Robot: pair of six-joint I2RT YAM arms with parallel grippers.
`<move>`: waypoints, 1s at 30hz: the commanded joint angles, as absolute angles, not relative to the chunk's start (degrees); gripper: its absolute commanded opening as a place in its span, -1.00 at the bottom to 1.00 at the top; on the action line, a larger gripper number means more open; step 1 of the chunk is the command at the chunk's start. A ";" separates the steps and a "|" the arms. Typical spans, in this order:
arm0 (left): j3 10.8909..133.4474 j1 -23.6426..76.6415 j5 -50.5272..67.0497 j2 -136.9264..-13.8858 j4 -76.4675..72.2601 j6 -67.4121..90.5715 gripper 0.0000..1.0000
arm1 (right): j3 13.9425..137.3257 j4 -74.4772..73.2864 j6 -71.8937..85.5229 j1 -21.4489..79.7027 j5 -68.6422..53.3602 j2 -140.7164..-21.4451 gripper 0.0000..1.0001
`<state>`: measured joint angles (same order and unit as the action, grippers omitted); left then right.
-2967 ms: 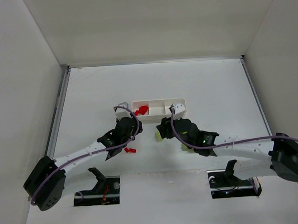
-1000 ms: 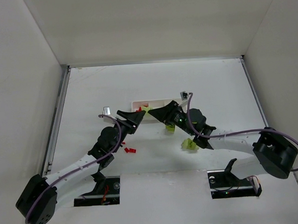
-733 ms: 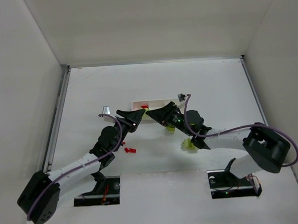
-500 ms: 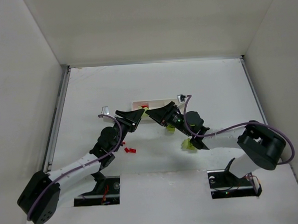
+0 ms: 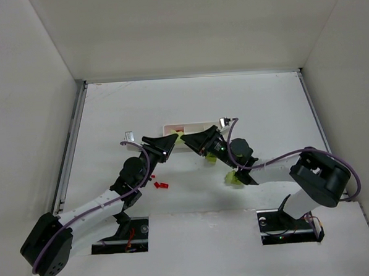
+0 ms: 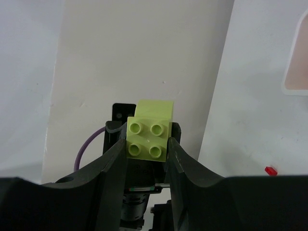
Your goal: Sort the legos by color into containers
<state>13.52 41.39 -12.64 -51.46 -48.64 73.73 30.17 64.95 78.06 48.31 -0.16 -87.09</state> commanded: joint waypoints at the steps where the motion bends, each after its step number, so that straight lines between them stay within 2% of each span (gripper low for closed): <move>1: 15.64 40.74 -12.13 -49.83 -51.95 71.37 -0.43 | 28.66 68.12 77.79 47.42 1.31 -86.58 -0.44; 17: 16.61 39.68 -10.46 -49.39 -46.15 64.26 -0.50 | 23.39 64.18 73.66 42.06 1.31 -80.08 -0.45; 23: 17.40 42.14 -11.59 -50.71 -36.93 58.11 -0.50 | 24.60 43.46 60.41 38.37 6.58 -70.85 -0.44; 27: 17.58 44.51 -14.06 -50.72 -30.42 53.89 -0.50 | 30.13 24.56 48.11 38.63 17.46 -67.15 -0.44; 30: 16.70 47.05 -16.95 -49.49 -28.04 51.42 -0.51 | 33.83 17.06 41.23 39.06 22.40 -67.24 -0.44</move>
<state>15.27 45.19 -13.63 -50.89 -31.07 56.36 29.21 29.52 52.49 38.70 14.09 -68.05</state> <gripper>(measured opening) 0.355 0.412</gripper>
